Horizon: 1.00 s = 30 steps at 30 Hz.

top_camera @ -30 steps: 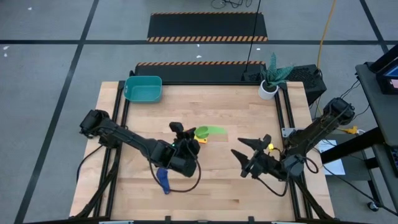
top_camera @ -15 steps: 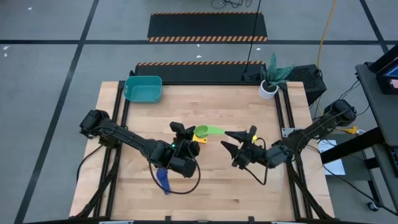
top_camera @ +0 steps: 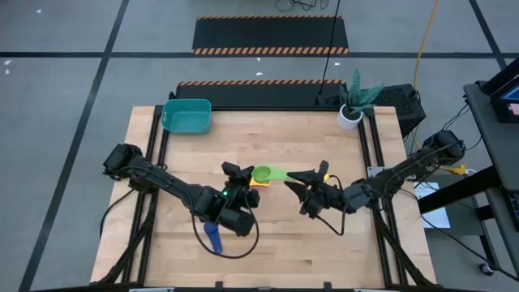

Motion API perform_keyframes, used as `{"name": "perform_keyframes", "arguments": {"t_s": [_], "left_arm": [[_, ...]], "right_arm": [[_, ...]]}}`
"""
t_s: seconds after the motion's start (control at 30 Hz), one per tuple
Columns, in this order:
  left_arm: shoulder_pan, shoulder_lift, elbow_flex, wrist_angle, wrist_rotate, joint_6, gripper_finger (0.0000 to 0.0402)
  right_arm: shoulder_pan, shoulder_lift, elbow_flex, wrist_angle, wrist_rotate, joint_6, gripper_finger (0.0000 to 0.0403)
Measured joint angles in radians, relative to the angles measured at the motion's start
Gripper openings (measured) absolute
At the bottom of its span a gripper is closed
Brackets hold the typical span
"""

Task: Nest measuring cups in basket
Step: Stack the green measuring cup on top of the yellow measuring cup

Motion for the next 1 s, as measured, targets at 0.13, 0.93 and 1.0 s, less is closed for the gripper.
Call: {"name": "perform_keyframes", "arguments": {"t_s": [0.13,0.93,1.0], "left_arm": [[0.001,0.0,0.0,0.0,0.0,0.022,0.0005],[-0.007,-0.009,0.0,0.078,-0.026,0.073,0.0009],[-0.006,-0.011,0.0,0.077,-0.026,0.072,0.0008]], "right_arm": [[-0.01,0.0,0.0,-0.003,-0.011,-0.004,0.0119],[-0.014,-0.001,0.0,-0.037,-0.01,-0.018,0.0086],[-0.014,-0.001,0.0,-0.041,-0.009,-0.019,0.007]]}}
